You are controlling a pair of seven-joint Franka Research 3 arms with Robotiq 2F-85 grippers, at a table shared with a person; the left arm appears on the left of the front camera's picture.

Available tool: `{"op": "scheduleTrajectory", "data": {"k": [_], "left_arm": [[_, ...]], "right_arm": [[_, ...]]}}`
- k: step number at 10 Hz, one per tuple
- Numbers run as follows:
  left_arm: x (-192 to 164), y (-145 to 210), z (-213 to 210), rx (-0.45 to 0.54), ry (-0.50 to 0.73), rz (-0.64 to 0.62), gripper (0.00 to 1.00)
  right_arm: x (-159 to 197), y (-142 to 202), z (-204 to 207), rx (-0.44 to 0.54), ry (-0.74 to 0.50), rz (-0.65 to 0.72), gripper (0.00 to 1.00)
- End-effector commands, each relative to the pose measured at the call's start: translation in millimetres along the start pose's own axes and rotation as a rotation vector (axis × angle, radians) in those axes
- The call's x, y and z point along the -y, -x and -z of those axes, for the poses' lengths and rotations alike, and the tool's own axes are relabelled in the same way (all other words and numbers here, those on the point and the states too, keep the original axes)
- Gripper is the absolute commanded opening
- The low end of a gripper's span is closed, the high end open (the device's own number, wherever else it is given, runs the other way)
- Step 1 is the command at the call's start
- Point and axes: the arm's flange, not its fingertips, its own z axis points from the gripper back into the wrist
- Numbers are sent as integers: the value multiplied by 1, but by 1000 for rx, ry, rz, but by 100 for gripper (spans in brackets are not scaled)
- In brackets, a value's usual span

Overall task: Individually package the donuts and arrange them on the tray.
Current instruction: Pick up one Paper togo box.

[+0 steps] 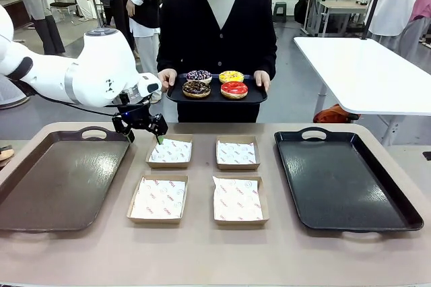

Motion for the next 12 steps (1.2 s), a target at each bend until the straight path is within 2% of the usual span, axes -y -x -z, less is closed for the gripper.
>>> {"op": "scheduleTrajectory", "data": {"k": [1,4,5,6,7,8,9,10,12], "left_arm": [[14,-8,9,6,-70,-32,100],[21,-19,22,-9,-85,-66,100],[21,-23,26,-18,-83,-72,94],[20,-27,31,-34,-75,-68,42],[19,-27,31,-41,-77,-73,35],[18,-28,31,-47,-75,-73,0],[17,-29,32,-48,-76,-73,35],[17,-28,31,-54,-81,-72,0],[16,-29,30,-65,-81,-72,0]], "right_arm": [[-1,-2,0,10,-9,-3,100],[-1,-2,0,10,-9,-3,100],[-1,-2,0,10,-9,-3,100],[-1,-2,0,10,-9,-3,100],[-1,-2,0,10,-9,-3,100],[-1,-2,0,10,-9,-3,100],[-1,-2,0,10,-9,-3,100],[-1,-2,0,10,-9,-3,100],[-1,-2,0,10,-9,-3,100]]}}
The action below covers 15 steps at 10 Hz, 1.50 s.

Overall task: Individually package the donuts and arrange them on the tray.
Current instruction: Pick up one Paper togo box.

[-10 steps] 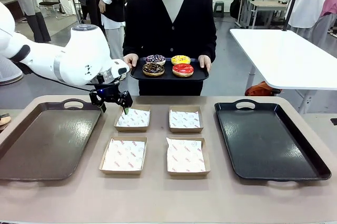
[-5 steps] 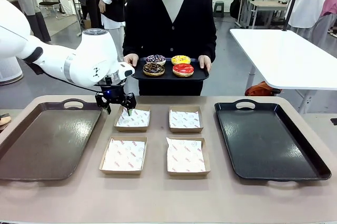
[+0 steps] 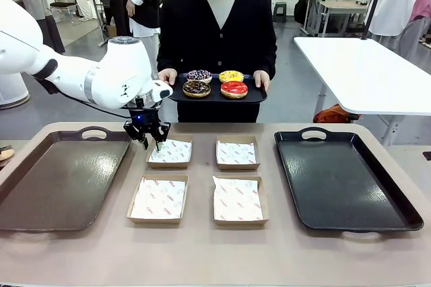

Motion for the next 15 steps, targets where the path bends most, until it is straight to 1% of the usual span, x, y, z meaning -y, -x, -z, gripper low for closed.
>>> {"op": "scheduleTrajectory", "data": {"k": [1,7,8,10,12,15], "left_arm": [[2,-4,-4,-14,-16,-18,0],[-2,-5,-10,-50,-2,-36,0],[-1,-5,-18,-74,8,-76,0],[-1,-2,-58,-75,67,-81,0],[-1,-2,-99,-46,84,-69,0],[6,0,-150,-35,55,-58,0]], "right_arm": [[-1,-2,0,10,-9,-3,100],[-1,-2,0,10,-9,-3,100],[-1,-2,0,10,-9,-3,100],[-1,-2,0,10,-9,-3,100],[-1,-2,0,10,-9,-3,100],[-1,-2,0,10,-9,-3,100]]}}
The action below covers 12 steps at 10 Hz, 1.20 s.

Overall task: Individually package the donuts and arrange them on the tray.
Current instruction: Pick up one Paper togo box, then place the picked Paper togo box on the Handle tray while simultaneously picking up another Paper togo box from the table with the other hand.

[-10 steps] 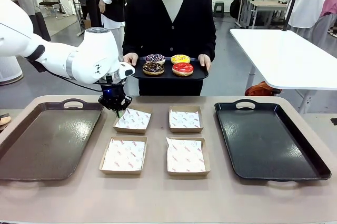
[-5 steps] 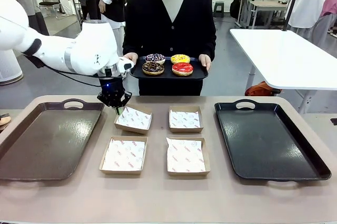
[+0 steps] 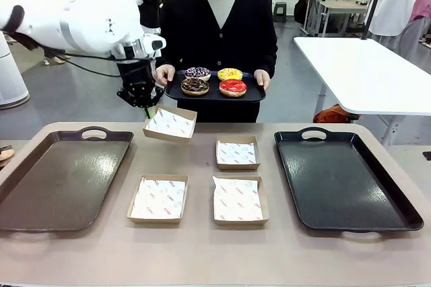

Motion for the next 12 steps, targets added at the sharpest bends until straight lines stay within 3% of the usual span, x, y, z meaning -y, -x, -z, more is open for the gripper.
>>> {"op": "scheduleTrajectory", "data": {"k": [1,12], "left_arm": [[7,-2,-16,5,-17,15,0],[8,-2,-26,19,-1,14,0]], "right_arm": [[-1,-2,0,10,-9,-3,100],[-1,-2,0,10,-9,-3,100]]}}
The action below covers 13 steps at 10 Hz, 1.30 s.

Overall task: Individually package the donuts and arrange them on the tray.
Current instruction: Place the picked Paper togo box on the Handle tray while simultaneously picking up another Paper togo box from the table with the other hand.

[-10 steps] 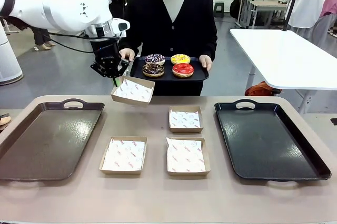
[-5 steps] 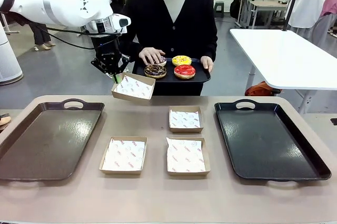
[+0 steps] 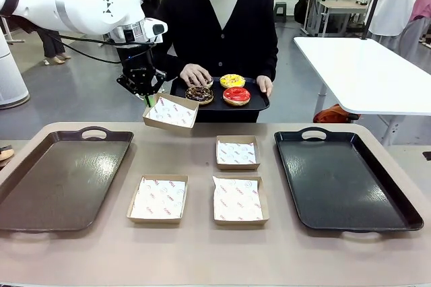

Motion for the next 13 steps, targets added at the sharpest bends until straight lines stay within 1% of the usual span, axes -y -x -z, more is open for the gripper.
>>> {"op": "scheduleTrajectory", "data": {"k": [1,13], "left_arm": [[-1,1,0,-2,5,-3,0],[-1,1,0,-2,5,-3,0]], "right_arm": [[-1,-2,0,10,-9,-3,100],[-1,-2,0,10,-9,-3,100]]}}
